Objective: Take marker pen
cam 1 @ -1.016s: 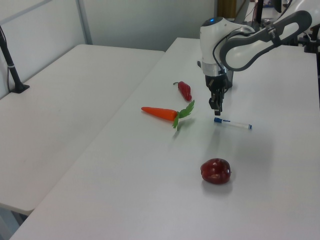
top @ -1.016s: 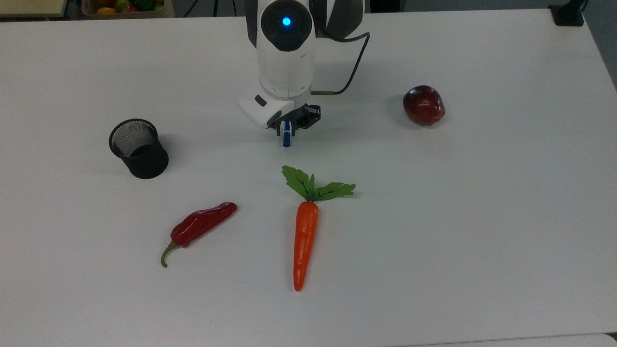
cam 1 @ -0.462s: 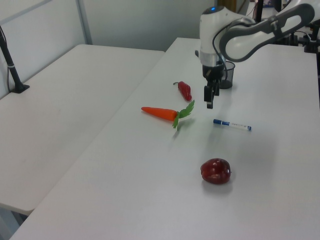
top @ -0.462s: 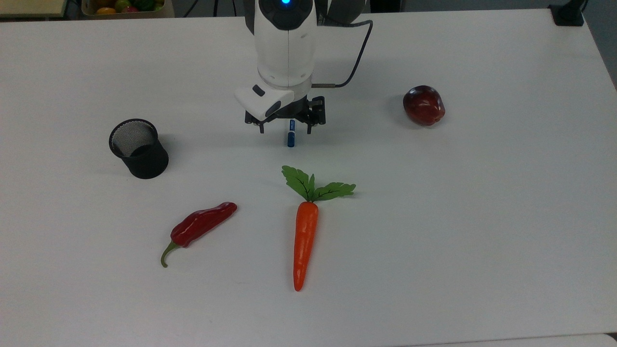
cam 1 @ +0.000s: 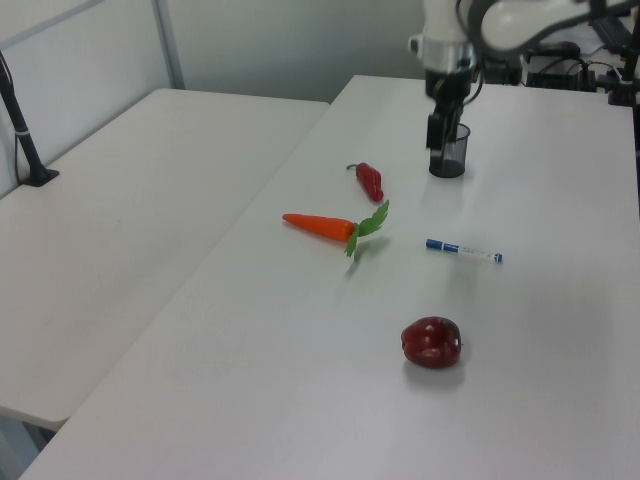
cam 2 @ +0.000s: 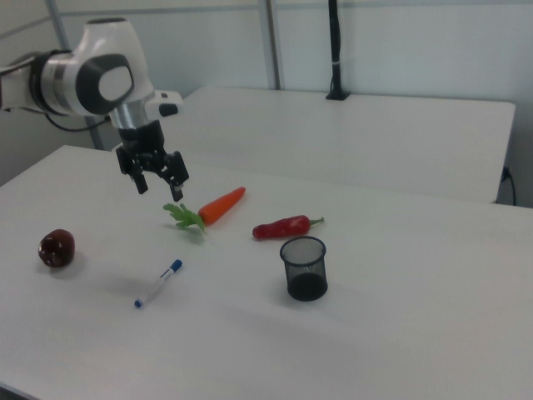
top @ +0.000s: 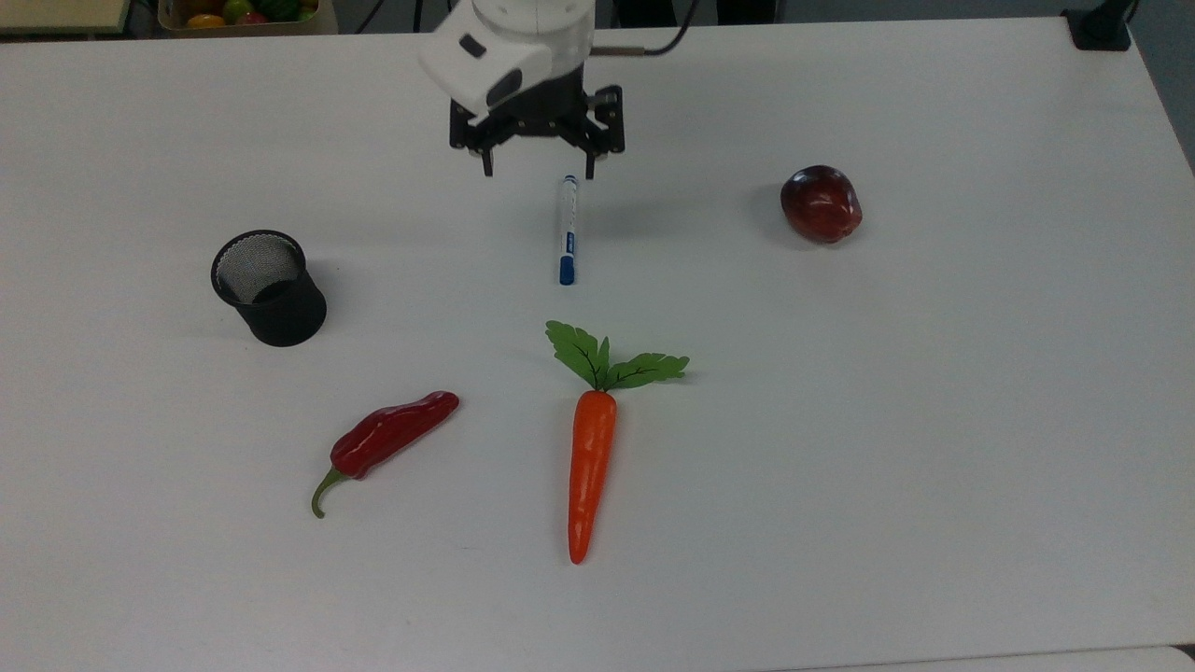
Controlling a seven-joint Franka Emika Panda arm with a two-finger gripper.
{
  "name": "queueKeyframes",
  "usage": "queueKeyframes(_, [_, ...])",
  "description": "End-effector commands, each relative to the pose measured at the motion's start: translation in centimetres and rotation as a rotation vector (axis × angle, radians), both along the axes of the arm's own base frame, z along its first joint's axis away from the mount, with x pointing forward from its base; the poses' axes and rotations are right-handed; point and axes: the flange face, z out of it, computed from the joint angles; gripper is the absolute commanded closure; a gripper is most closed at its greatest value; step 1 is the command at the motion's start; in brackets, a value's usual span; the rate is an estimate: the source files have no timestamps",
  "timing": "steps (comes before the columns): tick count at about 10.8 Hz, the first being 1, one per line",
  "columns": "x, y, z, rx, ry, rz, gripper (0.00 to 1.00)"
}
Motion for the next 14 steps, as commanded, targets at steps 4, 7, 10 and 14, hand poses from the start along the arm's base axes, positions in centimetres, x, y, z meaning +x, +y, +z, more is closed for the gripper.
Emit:
queueKeyframes(4, [-5.3, -6.1, 8.9, -0.005, 0.062, 0.024, 0.00])
queueKeyframes(7, [-5.1, -7.4, 10.6, -0.007, 0.046, 0.008, 0.00])
queueKeyframes(10, [-4.4, -7.8, 11.4, 0.000, 0.021, -0.003, 0.00])
queueKeyframes(14, [-3.6, -7.9, 11.6, 0.004, 0.018, -0.006, 0.00])
